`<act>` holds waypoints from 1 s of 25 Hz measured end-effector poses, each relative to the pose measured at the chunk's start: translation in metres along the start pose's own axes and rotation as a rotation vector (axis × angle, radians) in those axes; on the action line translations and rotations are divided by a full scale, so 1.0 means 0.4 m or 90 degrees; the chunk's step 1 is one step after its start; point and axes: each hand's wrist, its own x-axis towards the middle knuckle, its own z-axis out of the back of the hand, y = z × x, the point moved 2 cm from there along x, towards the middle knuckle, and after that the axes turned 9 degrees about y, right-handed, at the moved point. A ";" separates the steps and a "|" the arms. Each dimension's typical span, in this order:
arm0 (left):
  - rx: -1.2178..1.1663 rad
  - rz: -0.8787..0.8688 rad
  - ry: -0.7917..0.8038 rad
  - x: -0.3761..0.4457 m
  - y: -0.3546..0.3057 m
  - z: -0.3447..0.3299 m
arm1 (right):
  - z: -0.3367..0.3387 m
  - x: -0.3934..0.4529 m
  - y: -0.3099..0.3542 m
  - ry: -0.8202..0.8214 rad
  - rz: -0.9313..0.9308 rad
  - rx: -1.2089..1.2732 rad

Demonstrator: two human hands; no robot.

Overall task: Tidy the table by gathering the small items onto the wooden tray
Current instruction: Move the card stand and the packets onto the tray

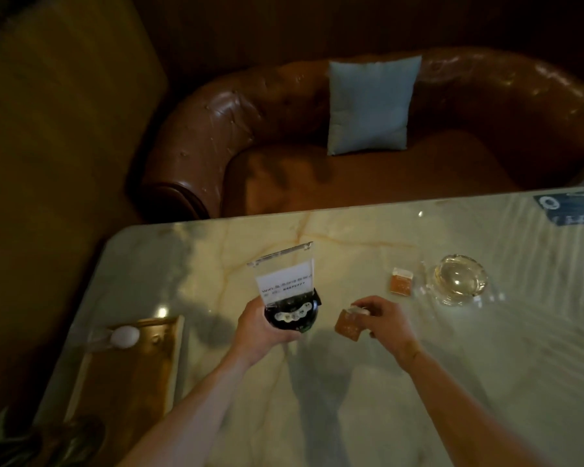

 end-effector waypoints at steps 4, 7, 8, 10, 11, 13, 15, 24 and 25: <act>-0.049 0.001 -0.015 -0.098 -0.002 0.021 | -0.030 -0.072 0.014 0.009 0.034 0.033; -0.057 -0.002 -0.027 -0.164 0.007 0.055 | -0.059 -0.110 0.029 0.016 0.067 0.034; -0.056 0.000 -0.031 -0.180 0.008 0.068 | -0.069 -0.117 0.034 0.020 0.073 0.031; -0.058 0.016 -0.049 -0.215 0.019 0.099 | -0.098 -0.131 0.045 0.038 0.082 0.016; -0.060 0.023 -0.056 -0.229 0.026 0.114 | -0.115 -0.135 0.047 0.047 0.086 0.006; -0.049 0.033 -0.070 -0.262 0.042 0.149 | -0.157 -0.145 0.051 0.064 0.088 -0.014; -0.049 0.023 -0.070 -0.290 0.060 0.185 | -0.204 -0.152 0.055 0.079 0.089 -0.030; -0.070 0.028 -0.041 -0.397 0.202 0.421 | -0.498 -0.176 0.113 0.131 0.093 -0.017; -0.056 0.031 -0.028 -0.407 0.218 0.449 | -0.530 -0.179 0.118 0.132 0.092 -0.021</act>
